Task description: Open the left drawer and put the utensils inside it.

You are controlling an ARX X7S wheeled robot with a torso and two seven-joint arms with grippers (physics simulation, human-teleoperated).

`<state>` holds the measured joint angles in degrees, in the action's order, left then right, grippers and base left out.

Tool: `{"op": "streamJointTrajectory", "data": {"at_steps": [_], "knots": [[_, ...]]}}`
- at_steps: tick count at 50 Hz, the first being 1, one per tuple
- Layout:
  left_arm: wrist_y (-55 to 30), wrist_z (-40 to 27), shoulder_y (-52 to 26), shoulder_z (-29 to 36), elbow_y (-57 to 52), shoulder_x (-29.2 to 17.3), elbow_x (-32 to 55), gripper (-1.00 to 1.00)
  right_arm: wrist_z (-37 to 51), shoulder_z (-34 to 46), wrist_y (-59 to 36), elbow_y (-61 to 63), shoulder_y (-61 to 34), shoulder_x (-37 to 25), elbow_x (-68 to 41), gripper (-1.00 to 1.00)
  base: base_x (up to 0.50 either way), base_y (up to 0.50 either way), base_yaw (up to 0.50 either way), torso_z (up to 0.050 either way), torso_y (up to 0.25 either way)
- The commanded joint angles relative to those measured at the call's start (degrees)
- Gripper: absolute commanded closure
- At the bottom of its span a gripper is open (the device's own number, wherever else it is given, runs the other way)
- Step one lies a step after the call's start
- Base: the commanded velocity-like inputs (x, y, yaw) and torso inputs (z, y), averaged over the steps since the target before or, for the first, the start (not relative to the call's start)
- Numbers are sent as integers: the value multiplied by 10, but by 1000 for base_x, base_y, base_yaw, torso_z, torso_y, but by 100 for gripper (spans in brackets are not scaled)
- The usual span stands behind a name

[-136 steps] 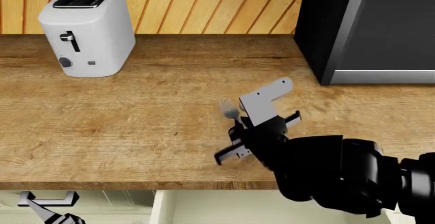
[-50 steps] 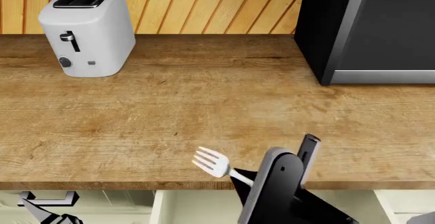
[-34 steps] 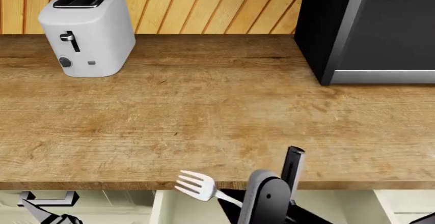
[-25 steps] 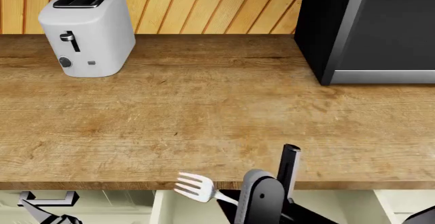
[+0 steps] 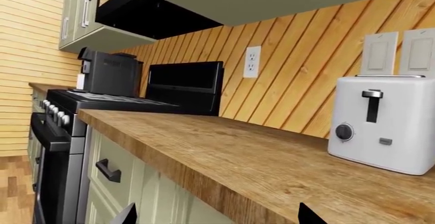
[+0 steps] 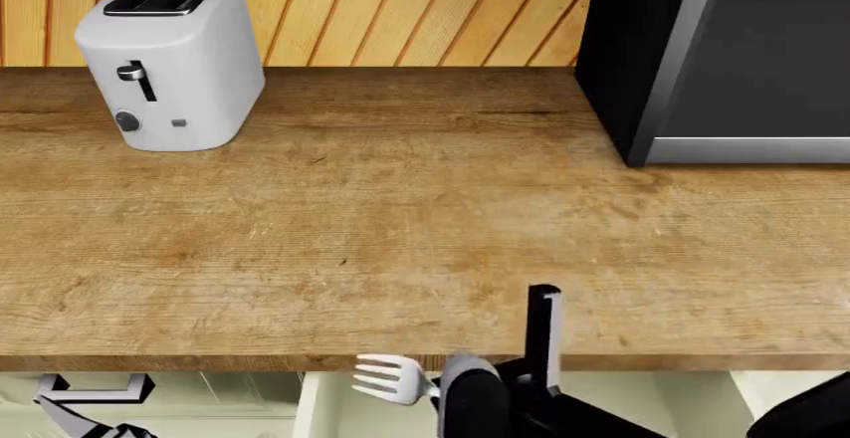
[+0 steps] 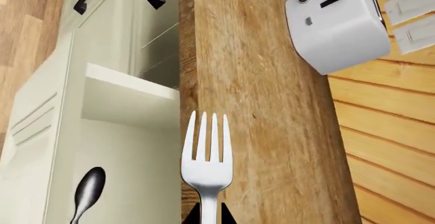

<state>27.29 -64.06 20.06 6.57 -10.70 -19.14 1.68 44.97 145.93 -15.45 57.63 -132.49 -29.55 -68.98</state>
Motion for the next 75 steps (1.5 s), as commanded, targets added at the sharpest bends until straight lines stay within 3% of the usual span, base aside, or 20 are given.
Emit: {"op": "streamJointTrajectory", "data": {"at_steps": [1, 75], "knots": [[1, -1, 2, -1, 1, 1, 0, -100, 18, -10, -40, 5, 38, 36, 0, 100, 0, 0, 0, 0, 0], [0, -5, 13, -3, 2, 4, -2, -100, -7, -17, -109, -152, 210, 150, 5, 100, 0, 0, 0, 0, 0]]}}
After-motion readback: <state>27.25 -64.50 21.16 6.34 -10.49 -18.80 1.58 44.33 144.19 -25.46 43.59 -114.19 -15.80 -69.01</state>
